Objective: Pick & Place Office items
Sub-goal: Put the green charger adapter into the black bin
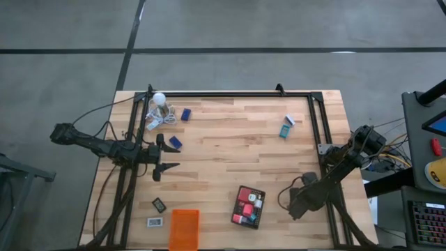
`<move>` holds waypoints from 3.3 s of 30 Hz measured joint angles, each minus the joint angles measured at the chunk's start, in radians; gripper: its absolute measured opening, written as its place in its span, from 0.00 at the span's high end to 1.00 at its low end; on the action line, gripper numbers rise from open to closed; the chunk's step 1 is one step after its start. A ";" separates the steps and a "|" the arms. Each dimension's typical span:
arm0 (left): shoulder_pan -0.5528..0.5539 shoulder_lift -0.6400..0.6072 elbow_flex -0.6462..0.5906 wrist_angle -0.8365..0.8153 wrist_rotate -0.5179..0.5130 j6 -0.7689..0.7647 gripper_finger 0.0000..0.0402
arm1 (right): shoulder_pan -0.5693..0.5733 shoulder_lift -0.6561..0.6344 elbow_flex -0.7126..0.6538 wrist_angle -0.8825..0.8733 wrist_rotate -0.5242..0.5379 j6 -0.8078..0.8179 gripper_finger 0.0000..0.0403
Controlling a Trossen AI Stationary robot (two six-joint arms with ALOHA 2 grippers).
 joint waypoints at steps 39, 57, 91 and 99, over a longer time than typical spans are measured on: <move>0.000 0.000 0.000 0.000 0.000 0.000 0.37 | 0.002 0.000 0.591 -0.449 0.657 -0.157 0.64; 0.000 0.000 0.000 0.000 0.000 0.000 0.37 | -0.001 0.000 0.546 -0.031 1.095 -0.615 0.64; 0.000 0.000 0.000 0.000 0.000 0.000 0.37 | -0.018 0.001 0.056 1.130 0.830 -1.053 0.64; 0.000 0.000 0.000 0.000 0.000 0.000 0.37 | -0.018 0.008 0.022 1.126 0.806 -1.000 0.64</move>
